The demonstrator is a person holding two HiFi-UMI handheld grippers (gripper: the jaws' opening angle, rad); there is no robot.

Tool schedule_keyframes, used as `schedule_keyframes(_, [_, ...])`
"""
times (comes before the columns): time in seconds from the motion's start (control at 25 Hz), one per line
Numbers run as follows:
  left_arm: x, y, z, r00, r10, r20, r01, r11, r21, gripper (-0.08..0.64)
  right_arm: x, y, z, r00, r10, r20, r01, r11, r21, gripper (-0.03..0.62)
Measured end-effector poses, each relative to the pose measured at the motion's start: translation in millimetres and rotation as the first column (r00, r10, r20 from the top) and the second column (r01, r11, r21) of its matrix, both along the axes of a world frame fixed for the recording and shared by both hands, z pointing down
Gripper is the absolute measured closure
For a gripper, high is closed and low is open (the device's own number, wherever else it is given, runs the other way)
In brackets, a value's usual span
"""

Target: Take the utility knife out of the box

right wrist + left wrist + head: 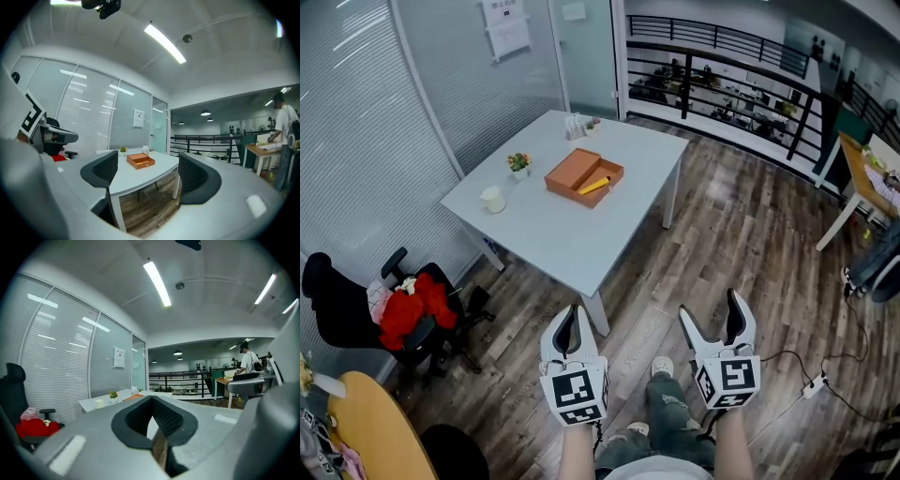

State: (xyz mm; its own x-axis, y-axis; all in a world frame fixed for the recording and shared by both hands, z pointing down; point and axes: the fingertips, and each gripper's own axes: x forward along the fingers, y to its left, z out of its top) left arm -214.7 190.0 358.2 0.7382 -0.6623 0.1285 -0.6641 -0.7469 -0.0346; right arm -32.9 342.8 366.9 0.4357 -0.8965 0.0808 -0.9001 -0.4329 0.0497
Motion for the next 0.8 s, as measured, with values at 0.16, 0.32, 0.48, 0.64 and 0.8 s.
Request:
schedule_keyframes(0.16, [26,-22,3,0.999,-0.032,-0.006,0.031,0.999,-0.006,0.56,33,-28,0,1.0,-0.026,-0.002,0.026,1.0,0.007,0.161])
schedule_keyframes(0.32, [57,-49,2,0.998,-0.069,-0.008,0.069,0.998,-0.003,0.56,68,-64,-4,0.998,-0.069,-0.011,0.069,0.997,0.017,0.161])
schedule_keyframes(0.48, [93,-73,-3,0.995,-0.101,-0.001,0.101,0.995,0.003,0.56,105,-97,-8,0.994,-0.113,-0.008,0.113,0.993,0.019,0.161])
schedule_keyframes(0.64, [127,-96,-13,0.992,-0.128,0.0,0.128,0.992,0.019,0.56,143,-126,-15,0.989,-0.146,-0.007,0.146,0.989,0.031,0.161])
schedule_keyframes(0.8, [155,-118,-16,0.987,-0.158,0.011,0.158,0.987,0.037,0.56,177,-153,-18,0.986,-0.169,0.002,0.168,0.985,0.046,0.163])
